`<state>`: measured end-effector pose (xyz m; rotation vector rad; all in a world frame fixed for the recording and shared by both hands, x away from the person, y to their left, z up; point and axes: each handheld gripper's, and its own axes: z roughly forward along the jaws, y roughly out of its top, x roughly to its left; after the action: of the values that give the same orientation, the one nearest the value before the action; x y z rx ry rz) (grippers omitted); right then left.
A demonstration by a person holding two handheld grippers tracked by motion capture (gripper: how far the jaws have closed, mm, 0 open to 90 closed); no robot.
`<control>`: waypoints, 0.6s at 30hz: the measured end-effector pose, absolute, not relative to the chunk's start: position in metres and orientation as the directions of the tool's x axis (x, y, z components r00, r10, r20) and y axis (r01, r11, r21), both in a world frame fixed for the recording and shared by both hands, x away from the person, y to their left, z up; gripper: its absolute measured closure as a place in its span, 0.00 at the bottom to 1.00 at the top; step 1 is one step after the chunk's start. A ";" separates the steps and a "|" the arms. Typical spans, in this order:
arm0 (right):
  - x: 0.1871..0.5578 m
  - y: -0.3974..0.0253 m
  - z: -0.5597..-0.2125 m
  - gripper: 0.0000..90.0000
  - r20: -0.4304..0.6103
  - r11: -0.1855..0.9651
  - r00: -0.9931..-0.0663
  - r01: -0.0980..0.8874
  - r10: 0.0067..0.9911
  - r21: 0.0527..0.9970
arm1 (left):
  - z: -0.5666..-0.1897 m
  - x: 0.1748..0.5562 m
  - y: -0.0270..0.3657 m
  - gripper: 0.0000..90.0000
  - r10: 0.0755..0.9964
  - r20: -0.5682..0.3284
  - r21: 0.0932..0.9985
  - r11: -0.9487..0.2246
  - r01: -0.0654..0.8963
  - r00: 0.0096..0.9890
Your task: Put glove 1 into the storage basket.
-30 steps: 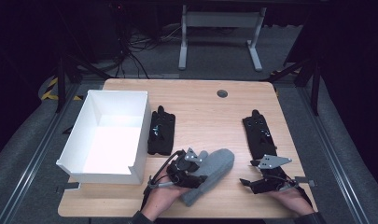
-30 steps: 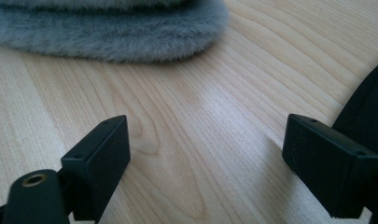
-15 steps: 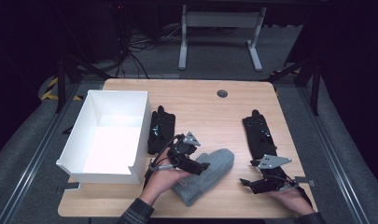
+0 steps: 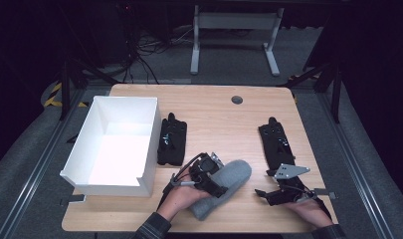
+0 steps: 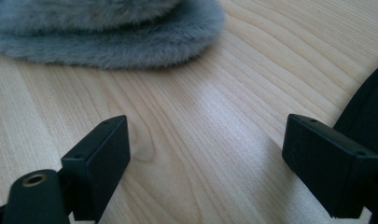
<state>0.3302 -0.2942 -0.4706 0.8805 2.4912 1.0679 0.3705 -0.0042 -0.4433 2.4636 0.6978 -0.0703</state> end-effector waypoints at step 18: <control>0.330 -0.294 -0.471 0.18 -0.025 0.538 -0.771 0.421 0.636 0.730 | -0.443 0.365 -0.009 0.58 0.423 -0.221 0.474 -0.741 0.476 0.879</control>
<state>0.3302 -0.2942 -0.4706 0.8801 2.4909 1.0681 0.3646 -0.0087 -0.4434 2.5149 0.6513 -0.1332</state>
